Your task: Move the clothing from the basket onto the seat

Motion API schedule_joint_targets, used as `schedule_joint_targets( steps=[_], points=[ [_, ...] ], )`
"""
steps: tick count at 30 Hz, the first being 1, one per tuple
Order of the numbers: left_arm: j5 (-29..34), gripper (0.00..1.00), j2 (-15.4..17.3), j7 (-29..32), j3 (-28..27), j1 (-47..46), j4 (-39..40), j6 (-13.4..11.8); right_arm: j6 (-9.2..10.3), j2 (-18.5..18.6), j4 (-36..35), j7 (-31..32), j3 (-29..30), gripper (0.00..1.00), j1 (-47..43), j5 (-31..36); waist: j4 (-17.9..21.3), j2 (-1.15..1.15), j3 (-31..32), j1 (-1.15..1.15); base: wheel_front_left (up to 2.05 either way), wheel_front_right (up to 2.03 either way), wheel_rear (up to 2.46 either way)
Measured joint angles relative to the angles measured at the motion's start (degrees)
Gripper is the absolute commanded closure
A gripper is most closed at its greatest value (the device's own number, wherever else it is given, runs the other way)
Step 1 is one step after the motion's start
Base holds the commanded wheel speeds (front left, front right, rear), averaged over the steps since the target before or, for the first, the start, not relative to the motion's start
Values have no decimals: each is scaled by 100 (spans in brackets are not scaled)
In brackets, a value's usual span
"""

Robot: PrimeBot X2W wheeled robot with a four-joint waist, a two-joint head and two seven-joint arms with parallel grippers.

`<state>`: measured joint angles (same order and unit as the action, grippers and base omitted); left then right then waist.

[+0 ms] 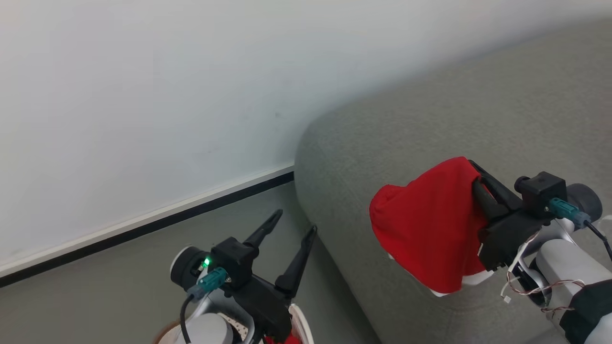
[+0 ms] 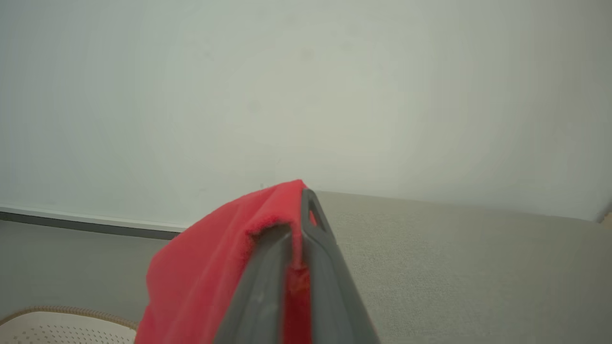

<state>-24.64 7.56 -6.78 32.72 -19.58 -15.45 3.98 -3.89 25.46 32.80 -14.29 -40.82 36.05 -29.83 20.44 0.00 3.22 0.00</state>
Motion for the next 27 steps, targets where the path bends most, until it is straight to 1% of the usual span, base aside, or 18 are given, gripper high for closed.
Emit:
schedule_joint_targets(
  steps=[6,9,12,17,24,25,26,27],
  points=[
    [30,0,-66,-70,122,124,47,-51,33,124,-285,-1,-3,100,-47,5,410,0,-43,0,0,0,0],
    [63,0,-93,-90,185,124,108,-54,-16,158,-337,1,-78,100,21,43,572,0,-105,0,0,0,0],
    [122,0,-149,-89,290,118,187,-53,-42,289,-394,9,-51,100,174,73,656,0,-228,0,0,0,0],
    [281,0,-121,-89,325,62,431,-65,-101,269,-337,126,130,100,744,-41,674,0,-517,0,0,0,0],
    [468,0,93,-78,321,-136,753,-79,-123,175,164,371,503,100,1867,-238,521,0,-1008,1,0,0,0],
    [468,0,93,-78,321,-136,753,-79,-123,175,164,371,503,100,1867,-238,521,0,-1008,1,0,0,0],
    [513,0,141,-52,324,-203,859,-79,-123,189,332,423,636,100,2158,-263,442,0,-1148,1,0,0,0],
    [513,0,141,-52,324,-203,859,-79,-123,189,332,423,636,100,2158,-263,442,0,-1148,1,0,0,0]
  ],
)
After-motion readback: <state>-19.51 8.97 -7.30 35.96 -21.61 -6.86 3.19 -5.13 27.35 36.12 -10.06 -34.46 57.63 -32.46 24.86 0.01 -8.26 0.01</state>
